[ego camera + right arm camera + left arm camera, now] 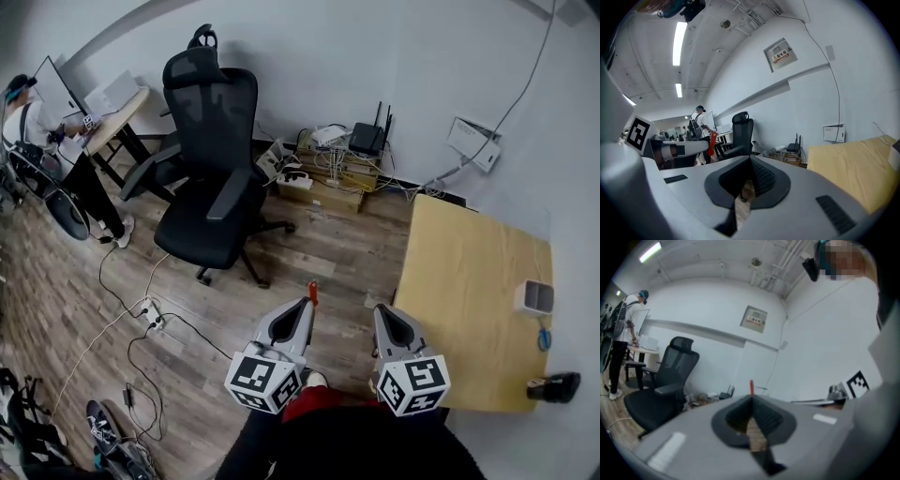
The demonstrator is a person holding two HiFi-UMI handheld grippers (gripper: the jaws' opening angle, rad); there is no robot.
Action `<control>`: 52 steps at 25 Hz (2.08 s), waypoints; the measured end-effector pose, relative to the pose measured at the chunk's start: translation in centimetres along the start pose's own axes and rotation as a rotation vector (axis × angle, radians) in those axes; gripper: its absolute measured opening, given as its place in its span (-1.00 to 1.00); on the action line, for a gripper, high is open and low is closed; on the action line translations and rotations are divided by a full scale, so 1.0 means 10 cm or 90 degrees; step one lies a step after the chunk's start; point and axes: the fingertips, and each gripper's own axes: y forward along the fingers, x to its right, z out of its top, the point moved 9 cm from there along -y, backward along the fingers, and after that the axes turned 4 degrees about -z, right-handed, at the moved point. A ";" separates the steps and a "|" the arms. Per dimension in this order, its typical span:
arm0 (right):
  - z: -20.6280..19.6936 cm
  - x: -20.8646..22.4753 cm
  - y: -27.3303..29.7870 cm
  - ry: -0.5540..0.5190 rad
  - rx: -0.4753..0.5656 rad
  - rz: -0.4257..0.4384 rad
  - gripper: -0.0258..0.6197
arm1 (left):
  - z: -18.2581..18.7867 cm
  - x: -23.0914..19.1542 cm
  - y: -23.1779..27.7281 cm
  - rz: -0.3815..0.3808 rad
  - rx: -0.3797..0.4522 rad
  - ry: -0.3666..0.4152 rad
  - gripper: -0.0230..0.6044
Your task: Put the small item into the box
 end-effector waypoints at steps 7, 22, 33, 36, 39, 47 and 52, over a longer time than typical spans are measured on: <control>-0.05 -0.18 0.23 0.006 -0.015 -0.039 -0.90 | 0.08 -0.39 0.06 -0.034 0.001 0.000 -0.92; -0.05 0.04 0.42 0.038 -0.037 -0.168 -0.90 | 0.17 -0.75 0.58 -0.114 -0.022 -0.005 -0.92; -0.03 0.73 0.70 0.122 0.001 -0.293 -0.90 | 0.31 -0.68 1.81 -0.245 -0.063 0.042 -0.92; -0.03 0.82 0.76 0.151 0.006 -0.328 -0.90 | 0.34 -0.64 2.13 -0.284 -0.080 0.048 -0.92; 0.01 0.92 0.75 0.170 0.019 -0.369 -0.90 | 0.36 -0.55 2.47 -0.328 -0.091 0.054 -0.92; 0.09 1.12 0.42 0.216 0.066 -0.527 -0.90 | 0.40 -0.13 3.11 -0.464 -0.113 0.073 -0.92; 0.17 1.14 0.39 0.239 0.094 -0.636 -0.90 | 0.48 0.05 3.51 -0.578 -0.119 0.087 -0.92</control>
